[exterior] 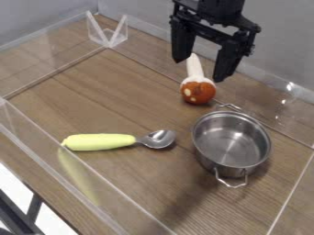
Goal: Move mushroom to the left side of the table
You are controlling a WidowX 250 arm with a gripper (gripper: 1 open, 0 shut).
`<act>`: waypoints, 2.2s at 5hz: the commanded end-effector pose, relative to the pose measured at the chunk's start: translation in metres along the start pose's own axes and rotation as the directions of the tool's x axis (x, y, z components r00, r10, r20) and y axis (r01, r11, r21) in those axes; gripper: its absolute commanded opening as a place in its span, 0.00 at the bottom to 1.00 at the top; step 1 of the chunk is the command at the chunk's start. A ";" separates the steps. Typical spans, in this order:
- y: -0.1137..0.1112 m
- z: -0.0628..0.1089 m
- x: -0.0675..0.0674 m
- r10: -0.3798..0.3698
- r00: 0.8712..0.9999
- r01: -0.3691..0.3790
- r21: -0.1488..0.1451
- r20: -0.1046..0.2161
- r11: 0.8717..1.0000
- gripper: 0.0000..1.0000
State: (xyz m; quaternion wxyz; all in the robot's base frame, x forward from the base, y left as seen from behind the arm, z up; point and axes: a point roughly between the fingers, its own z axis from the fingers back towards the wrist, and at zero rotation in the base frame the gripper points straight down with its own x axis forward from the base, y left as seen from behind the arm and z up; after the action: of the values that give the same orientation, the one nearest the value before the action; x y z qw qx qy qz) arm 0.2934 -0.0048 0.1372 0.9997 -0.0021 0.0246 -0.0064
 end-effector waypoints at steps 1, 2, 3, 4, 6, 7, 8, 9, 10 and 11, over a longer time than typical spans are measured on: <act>0.004 -0.010 0.008 -0.041 0.999 0.041 0.009 -0.003 0.999 1.00; 0.011 -0.022 0.021 -0.096 0.995 0.096 0.016 0.002 0.995 1.00; 0.018 -0.032 0.033 -0.153 0.988 0.153 0.022 0.005 0.988 1.00; 0.024 -0.040 0.042 -0.176 0.984 0.176 0.029 0.008 0.984 1.00; 0.032 -0.055 0.054 -0.183 0.983 0.183 0.032 0.007 0.983 1.00; 0.033 -0.061 0.057 -0.188 0.982 0.188 0.034 0.007 0.982 1.00; 0.034 -0.067 0.061 -0.193 0.981 0.192 0.036 0.010 0.981 1.00; 0.034 -0.072 0.065 -0.194 0.981 0.193 0.040 0.013 0.980 1.00; 0.035 -0.078 0.068 -0.195 0.981 0.194 0.044 0.016 0.980 1.00; 0.036 -0.083 0.071 -0.194 0.981 0.193 0.046 0.017 0.980 1.00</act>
State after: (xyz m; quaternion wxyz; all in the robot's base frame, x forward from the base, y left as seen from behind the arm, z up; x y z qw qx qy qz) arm 0.3509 0.0248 0.0393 0.9936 0.0091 0.0387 -0.1056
